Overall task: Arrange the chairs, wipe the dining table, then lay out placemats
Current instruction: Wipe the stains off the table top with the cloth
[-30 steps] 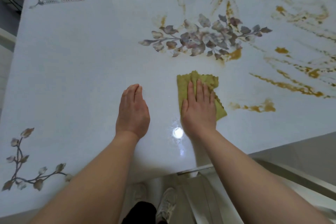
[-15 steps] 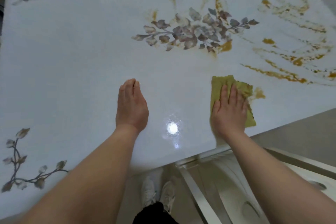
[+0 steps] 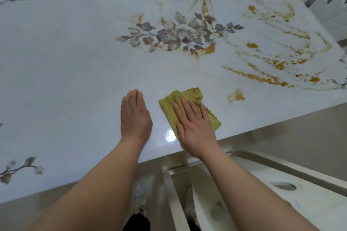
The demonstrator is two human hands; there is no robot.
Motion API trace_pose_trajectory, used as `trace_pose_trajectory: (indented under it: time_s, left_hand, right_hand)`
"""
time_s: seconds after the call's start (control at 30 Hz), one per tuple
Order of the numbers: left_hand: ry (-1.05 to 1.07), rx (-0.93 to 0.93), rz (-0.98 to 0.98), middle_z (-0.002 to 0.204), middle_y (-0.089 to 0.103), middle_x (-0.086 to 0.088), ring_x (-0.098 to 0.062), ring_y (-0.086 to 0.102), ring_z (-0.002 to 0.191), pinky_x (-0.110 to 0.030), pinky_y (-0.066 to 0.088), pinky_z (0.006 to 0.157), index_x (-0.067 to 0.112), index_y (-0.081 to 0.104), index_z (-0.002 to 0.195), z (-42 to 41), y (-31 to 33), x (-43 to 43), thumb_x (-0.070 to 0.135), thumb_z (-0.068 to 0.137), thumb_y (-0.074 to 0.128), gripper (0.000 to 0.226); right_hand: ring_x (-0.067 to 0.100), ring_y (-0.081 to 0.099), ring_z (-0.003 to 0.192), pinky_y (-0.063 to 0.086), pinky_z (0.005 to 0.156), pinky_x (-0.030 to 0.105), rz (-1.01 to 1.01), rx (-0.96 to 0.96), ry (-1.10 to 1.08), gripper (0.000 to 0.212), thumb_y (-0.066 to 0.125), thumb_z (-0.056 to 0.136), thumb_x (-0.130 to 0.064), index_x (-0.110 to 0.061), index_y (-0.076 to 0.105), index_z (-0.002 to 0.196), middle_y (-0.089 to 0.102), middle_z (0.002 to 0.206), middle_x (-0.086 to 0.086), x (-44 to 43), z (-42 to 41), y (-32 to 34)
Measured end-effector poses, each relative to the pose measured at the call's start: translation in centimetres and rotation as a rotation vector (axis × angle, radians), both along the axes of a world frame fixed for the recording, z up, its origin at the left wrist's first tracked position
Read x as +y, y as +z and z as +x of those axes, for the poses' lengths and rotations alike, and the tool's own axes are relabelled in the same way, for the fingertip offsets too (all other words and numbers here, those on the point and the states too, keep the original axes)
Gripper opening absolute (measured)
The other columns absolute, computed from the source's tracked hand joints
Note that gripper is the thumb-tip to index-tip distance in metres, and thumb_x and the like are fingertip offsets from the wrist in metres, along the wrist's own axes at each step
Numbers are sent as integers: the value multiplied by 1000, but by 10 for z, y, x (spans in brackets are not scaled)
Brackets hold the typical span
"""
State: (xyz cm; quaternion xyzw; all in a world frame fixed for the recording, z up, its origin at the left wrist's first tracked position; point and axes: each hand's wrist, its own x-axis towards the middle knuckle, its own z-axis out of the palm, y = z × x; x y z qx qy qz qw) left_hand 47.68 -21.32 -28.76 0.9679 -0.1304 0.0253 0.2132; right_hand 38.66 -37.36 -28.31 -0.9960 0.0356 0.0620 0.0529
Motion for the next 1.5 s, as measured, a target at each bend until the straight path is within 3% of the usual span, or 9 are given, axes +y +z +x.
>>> trace_pose_trajectory:
  time_s: [0.23,0.47,0.7,0.87,1.1,1.23,1.4,1.5]
  left_hand:
    - [103,12,-41,147,32,-20,-34,25,137,-40,16,118,-5,34,140,-18,-4,-44,1,94,35,46]
    - [101,-24,-11,141,38,-21,-33,31,133,-40,21,116,-7,40,135,-17,-7,-43,3,92,42,44]
    - [115,-48,8,138,42,-23,-35,35,131,-40,24,115,-7,44,134,-15,-8,-41,2,92,45,43]
    - [103,-45,11,138,42,-21,-33,36,130,-41,26,114,-6,44,134,-15,-7,-40,3,92,47,43]
    - [97,-9,12,141,40,-18,-32,34,133,-41,25,115,-4,42,136,-14,-5,-38,6,93,45,45]
    - [88,-6,4,139,41,-19,-33,35,131,-38,25,115,-5,43,135,-12,-7,-37,7,93,42,44]
    - [39,20,-9,137,45,-17,-30,38,127,-38,27,111,-3,47,133,-1,-1,-29,20,88,34,52]
    - [35,14,49,140,43,-16,-31,37,130,-40,25,112,-1,45,136,28,2,-16,13,91,44,47]
  right_hand:
    - [16,-6,147,-3,119,42,-35,50,-116,63,1,92,-45,-28,1,153,-5,160,-4,-122,-20,6]
    - [23,-11,147,-6,116,51,-87,102,-272,56,10,101,-40,-27,-12,151,-16,159,2,-132,11,4]
    - [23,-18,145,-9,116,51,-22,64,21,56,9,100,-39,-28,-13,151,-19,158,1,-71,52,4]
    - [19,-10,147,-5,118,44,25,32,160,54,12,101,-38,-28,-3,152,-9,160,-2,-75,83,4]
    - [19,-5,147,-3,119,41,22,29,-165,56,13,101,-37,-24,-1,154,-6,161,1,-140,108,4]
    - [24,-8,147,-6,119,42,3,70,-281,56,11,102,-36,-22,-6,153,-10,160,5,-115,109,7]
    - [22,-12,147,-6,118,43,2,34,32,55,11,101,-38,-27,-6,152,-12,160,2,-47,121,5]
    - [21,-12,147,-6,118,43,29,47,145,54,11,102,-38,-28,-4,152,-12,160,0,-23,153,6]
